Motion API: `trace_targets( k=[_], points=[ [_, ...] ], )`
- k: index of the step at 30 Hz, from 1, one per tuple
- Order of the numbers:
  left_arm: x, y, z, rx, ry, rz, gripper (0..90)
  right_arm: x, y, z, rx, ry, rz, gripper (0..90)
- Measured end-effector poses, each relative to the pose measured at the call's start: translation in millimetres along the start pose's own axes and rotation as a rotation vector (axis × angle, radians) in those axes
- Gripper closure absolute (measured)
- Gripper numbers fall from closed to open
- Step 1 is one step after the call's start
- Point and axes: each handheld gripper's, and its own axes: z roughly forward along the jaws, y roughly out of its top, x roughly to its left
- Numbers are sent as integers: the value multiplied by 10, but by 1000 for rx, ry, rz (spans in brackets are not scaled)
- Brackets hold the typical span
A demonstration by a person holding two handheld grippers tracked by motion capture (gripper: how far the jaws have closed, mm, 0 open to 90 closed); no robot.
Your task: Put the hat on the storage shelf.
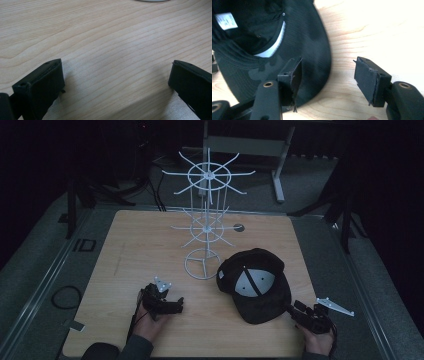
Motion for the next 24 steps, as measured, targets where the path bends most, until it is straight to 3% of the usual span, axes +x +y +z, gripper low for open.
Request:
trace_targets(
  k=[7,11,23,24],
  points=[
    [0,0,0,0,0,0,1,22,32,15,8,27,10,434],
    [-1,0,0,0,0,-1,1,11,44,14,8,38,17,417],
    [0,0,0,0,0,0,1,47,104,27,27,-5,1,401],
    [0,0,0,0,0,0,1,41,119,26,30,11,-2,392]
  ],
)
